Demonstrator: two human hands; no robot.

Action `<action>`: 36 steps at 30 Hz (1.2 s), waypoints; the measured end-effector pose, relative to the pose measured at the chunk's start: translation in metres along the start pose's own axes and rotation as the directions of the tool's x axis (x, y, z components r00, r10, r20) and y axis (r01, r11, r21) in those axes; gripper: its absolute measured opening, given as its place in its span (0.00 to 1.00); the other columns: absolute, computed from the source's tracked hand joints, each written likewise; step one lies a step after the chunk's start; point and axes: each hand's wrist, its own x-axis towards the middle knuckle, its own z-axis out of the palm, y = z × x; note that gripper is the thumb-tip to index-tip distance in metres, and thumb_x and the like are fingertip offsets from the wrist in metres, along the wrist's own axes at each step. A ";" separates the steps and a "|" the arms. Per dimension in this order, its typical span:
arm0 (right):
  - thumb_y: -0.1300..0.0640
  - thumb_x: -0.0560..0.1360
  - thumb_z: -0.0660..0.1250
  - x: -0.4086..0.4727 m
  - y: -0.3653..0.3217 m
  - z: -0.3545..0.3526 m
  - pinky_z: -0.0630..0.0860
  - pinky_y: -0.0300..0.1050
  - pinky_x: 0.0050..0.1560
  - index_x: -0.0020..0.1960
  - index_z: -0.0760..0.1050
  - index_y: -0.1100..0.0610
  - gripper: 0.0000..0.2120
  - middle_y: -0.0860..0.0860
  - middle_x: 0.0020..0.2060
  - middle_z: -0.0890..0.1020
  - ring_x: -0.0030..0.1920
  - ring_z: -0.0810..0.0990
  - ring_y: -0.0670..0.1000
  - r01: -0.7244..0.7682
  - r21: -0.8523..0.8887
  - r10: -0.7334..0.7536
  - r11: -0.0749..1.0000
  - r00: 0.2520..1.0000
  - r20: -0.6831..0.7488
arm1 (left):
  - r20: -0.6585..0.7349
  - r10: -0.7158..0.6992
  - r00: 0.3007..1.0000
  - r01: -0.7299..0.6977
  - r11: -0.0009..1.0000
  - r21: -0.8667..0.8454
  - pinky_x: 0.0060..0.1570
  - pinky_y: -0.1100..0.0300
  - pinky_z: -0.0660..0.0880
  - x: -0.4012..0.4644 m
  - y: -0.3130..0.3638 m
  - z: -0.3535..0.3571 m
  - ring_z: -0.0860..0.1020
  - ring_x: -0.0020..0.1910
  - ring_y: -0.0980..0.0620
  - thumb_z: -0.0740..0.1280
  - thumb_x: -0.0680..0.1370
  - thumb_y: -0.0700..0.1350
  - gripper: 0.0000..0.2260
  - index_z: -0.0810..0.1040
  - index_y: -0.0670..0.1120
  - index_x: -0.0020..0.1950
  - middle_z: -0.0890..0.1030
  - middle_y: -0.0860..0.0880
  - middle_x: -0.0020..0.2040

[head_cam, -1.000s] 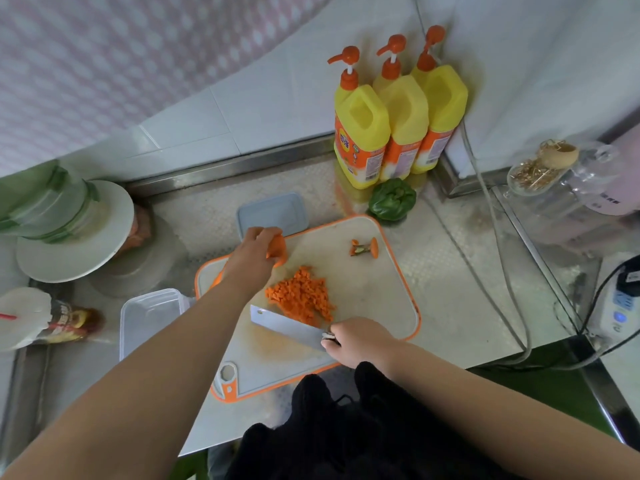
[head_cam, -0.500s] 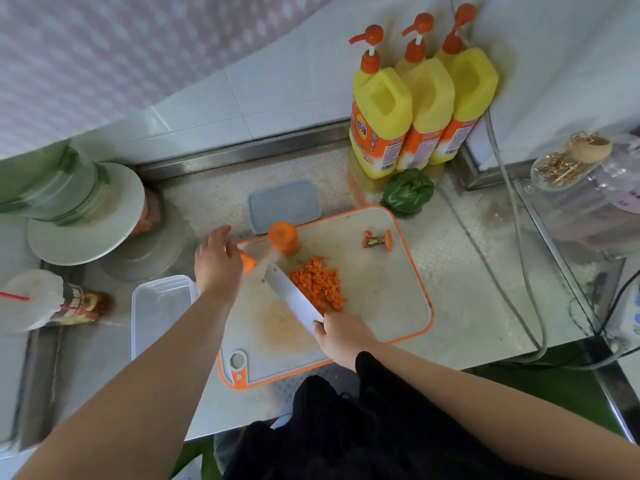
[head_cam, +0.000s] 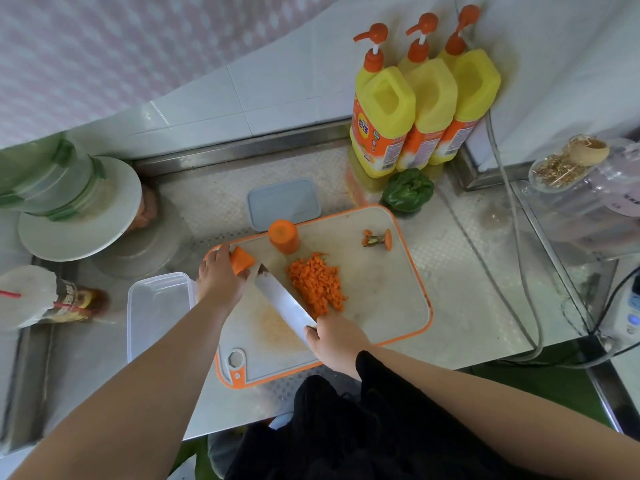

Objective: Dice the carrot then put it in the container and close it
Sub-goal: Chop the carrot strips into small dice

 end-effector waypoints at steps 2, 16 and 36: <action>0.50 0.82 0.51 0.002 -0.001 0.000 0.56 0.44 0.28 0.32 0.59 0.56 0.20 0.51 0.27 0.64 0.26 0.61 0.50 -0.003 0.012 0.003 1.000 1.000 0.011 | 0.006 0.004 1.000 -0.004 1.000 -0.003 0.68 0.43 0.63 0.002 0.000 -0.001 0.62 0.73 0.38 0.69 0.77 0.48 0.32 0.60 0.47 0.78 0.65 0.43 0.75; 0.47 0.83 0.50 0.002 0.022 -0.010 0.70 0.44 0.42 0.51 0.76 0.61 0.22 0.56 0.45 0.81 0.47 0.79 0.57 -0.248 0.173 0.278 0.953 0.944 -0.176 | 0.070 0.019 0.997 -0.020 1.000 0.014 0.69 0.43 0.61 0.002 0.008 0.004 0.60 0.72 0.38 0.62 0.82 0.49 0.20 0.67 0.47 0.73 0.65 0.40 0.71; 0.50 0.83 0.52 0.003 -0.006 0.007 0.57 0.40 0.27 0.32 0.57 0.54 0.20 0.50 0.28 0.64 0.27 0.61 0.47 -0.101 0.100 0.105 0.990 0.994 -0.041 | 0.041 -0.115 0.993 0.121 0.972 -0.203 0.57 0.46 0.73 -0.024 -0.008 0.014 0.72 0.60 0.40 0.68 0.78 0.47 0.16 0.73 0.45 0.64 0.76 0.43 0.59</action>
